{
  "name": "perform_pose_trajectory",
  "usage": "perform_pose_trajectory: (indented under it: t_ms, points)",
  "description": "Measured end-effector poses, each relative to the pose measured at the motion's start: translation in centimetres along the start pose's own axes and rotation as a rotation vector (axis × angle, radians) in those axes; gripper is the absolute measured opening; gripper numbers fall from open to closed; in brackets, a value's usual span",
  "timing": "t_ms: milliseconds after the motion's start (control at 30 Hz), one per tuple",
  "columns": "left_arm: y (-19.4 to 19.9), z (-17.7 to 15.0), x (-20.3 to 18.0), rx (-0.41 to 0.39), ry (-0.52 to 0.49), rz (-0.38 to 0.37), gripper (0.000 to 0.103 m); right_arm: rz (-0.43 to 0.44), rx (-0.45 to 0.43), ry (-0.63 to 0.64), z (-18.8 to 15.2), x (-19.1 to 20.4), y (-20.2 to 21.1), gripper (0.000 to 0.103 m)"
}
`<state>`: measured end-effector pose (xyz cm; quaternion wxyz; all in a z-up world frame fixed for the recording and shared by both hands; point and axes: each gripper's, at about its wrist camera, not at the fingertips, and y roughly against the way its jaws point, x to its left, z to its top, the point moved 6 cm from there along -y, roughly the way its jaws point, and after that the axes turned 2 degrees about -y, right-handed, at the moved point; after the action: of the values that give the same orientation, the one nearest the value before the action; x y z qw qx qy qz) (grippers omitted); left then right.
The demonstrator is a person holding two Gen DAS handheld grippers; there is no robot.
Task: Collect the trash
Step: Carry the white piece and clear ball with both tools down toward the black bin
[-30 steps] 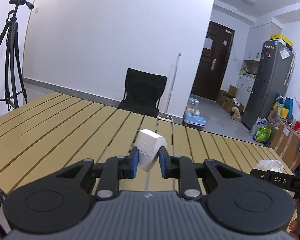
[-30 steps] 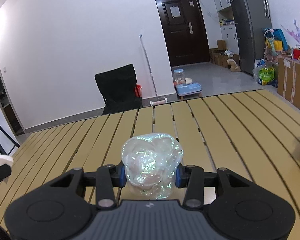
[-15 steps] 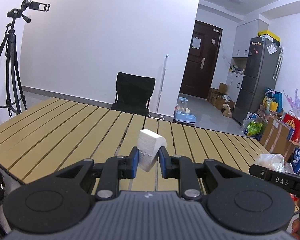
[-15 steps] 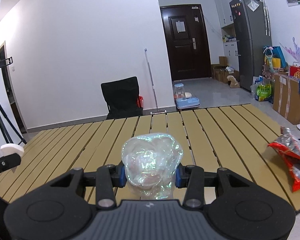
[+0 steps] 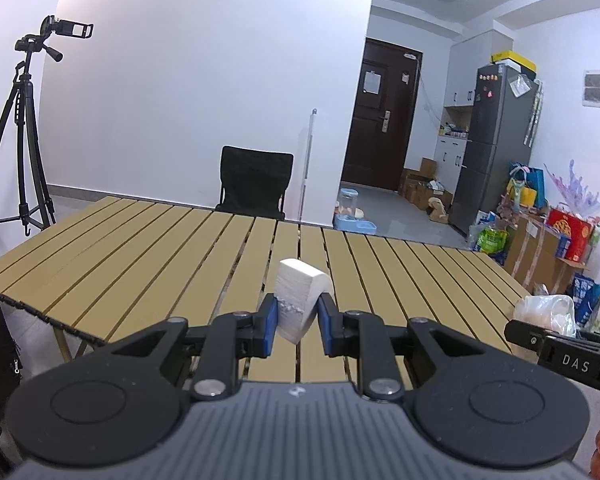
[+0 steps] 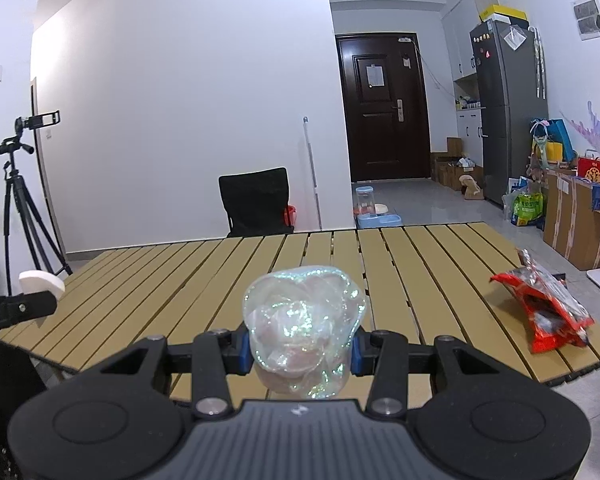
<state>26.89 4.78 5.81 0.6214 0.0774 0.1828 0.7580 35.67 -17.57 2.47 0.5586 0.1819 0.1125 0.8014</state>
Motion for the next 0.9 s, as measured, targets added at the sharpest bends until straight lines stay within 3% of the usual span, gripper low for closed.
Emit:
perform_pose_trajectory:
  t_ms: [400,900]
  points:
    - [4.5,-5.7,-0.4,0.054,-0.064,-0.033,0.022,0.015,0.046,0.025,-6.0,0.3,4.4,0.041]
    - [4.6,-13.9,0.0,0.205,-0.112,-0.049,0.022,0.001,0.178,-0.004,-14.9,-0.4,6.0,0.041]
